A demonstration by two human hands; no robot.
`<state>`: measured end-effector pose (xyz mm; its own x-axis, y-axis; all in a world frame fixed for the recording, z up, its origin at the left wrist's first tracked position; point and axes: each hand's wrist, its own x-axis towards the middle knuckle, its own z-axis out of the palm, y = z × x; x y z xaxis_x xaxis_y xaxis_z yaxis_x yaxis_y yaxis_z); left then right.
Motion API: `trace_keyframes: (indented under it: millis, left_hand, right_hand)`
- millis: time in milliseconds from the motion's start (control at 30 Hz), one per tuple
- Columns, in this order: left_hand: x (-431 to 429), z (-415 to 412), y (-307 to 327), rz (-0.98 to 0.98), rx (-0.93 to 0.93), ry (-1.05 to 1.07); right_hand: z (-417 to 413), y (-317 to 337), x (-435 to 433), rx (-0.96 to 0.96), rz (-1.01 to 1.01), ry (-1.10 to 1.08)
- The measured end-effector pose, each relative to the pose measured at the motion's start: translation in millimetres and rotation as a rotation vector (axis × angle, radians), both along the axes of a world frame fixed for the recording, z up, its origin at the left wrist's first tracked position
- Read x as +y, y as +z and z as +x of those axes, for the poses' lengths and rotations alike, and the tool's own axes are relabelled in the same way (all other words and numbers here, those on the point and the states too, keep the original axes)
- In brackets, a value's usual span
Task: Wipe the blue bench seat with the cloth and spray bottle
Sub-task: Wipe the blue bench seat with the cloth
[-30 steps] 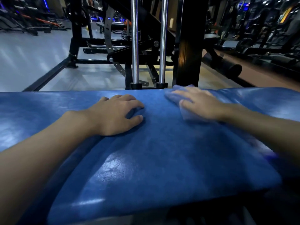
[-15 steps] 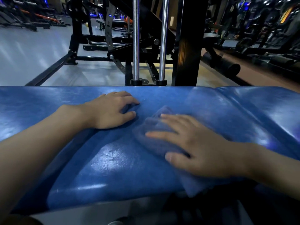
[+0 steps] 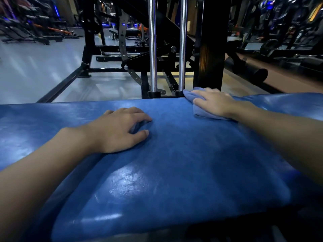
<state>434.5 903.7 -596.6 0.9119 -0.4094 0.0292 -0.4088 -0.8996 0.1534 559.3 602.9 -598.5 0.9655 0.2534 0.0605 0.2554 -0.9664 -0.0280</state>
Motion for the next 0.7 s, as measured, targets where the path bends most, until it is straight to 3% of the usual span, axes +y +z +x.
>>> trace_keyframes:
  millis: [133, 533, 600, 700]
  left_hand:
    - [0, -2, 1, 0.007, 0.015, 0.001]
    - [-8, -1, 9, -0.173, -0.028, 0.056]
    - [-17, -5, 13, -0.194, -0.056, 0.007]
    - [-39, -19, 26, -0.219, -0.112, -0.120]
  right_hand:
    - [-15, -7, 10, -0.051, -0.008, 0.018]
    - [-202, -3, 48, -0.013, 0.007, 0.617]
    - [-207, 2, 46, -0.015, 0.021, 0.610]
    - [-203, 9, 24, -0.059, 0.236, 0.427]
